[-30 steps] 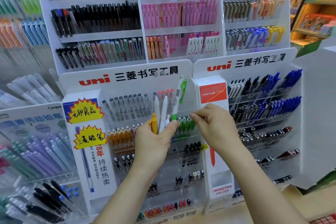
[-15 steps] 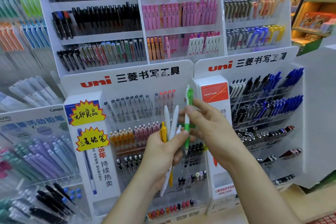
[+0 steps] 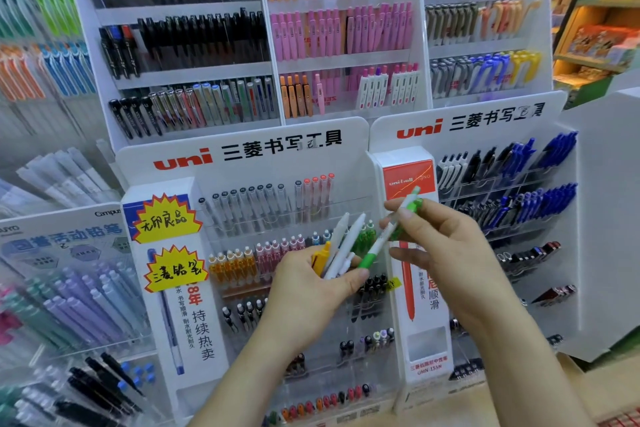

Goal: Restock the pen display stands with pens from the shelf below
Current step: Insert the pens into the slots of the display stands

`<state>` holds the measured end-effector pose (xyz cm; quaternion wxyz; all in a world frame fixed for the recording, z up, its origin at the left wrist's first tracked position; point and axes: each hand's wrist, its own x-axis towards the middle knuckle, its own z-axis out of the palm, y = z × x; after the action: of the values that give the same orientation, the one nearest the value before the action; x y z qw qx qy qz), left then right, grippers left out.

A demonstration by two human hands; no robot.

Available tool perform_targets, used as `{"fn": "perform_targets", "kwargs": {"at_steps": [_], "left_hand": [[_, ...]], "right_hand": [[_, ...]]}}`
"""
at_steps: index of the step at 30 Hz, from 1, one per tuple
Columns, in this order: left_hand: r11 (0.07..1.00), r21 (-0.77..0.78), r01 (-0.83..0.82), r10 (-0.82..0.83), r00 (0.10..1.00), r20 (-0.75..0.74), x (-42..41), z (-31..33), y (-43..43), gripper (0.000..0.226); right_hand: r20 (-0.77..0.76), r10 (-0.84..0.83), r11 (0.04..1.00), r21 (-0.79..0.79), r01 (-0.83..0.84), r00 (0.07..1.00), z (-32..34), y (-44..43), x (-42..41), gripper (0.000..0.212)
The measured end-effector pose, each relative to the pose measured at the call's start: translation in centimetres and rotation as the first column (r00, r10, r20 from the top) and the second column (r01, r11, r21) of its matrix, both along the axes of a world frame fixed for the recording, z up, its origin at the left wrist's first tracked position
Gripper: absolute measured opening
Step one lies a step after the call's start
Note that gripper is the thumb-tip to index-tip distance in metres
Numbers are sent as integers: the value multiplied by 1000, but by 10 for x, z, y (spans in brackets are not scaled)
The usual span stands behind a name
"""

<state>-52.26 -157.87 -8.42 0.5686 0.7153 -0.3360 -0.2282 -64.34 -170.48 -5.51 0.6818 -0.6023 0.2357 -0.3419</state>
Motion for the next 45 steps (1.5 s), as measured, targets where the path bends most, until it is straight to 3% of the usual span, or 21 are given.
{"fn": "perform_targets", "kwargs": {"at_steps": [3, 5, 8, 11, 14, 20, 28, 33, 37, 45], "left_hand": [[999, 5, 41, -41, 999, -16, -2, 1, -3, 9], [1000, -17, 12, -13, 1000, -6, -2, 3, -7, 8], [993, -33, -112, 117, 971, 207, 5, 5, -11, 11], [979, -50, -199, 202, 897, 392, 16, 2, -14, 27], [979, -31, -203, 197, 883, 426, 19, -1, -18, 17], [978, 29, -209, 168, 856, 489, 20, -1, -26, 28], [970, 42, -238, 182, 836, 518, 23, 3, -30, 12], [974, 74, -214, 143, 836, 530, 23, 9, -33, 15], [961, 142, -239, 112, 801, 588, 26, 10, -38, 27], [952, 162, -260, 100, 763, 638, 27, 13, -41, 11]], "right_hand": [[-34, -16, 991, -133, 12, 999, 9, -8, -13, 16], [23, -118, 968, -220, 120, 993, 15, -10, -19, 15], [156, -323, 852, -381, 359, 933, 23, -15, -22, 13], [177, -380, 765, -491, 416, 908, 20, -18, -18, 18], [153, -379, 749, -528, 400, 912, 11, -18, -12, 16], [51, -355, 753, -576, 317, 934, -1, -18, 1, 10], [-88, -293, 741, -650, 168, 952, 8, -22, 10, 22], [-23, -314, 696, -686, 214, 949, 10, -25, 13, 11], [-125, -312, 747, -645, 162, 942, 3, -27, 18, 15], [-310, -351, 759, -647, 75, 884, -11, -30, 24, 15]]}}
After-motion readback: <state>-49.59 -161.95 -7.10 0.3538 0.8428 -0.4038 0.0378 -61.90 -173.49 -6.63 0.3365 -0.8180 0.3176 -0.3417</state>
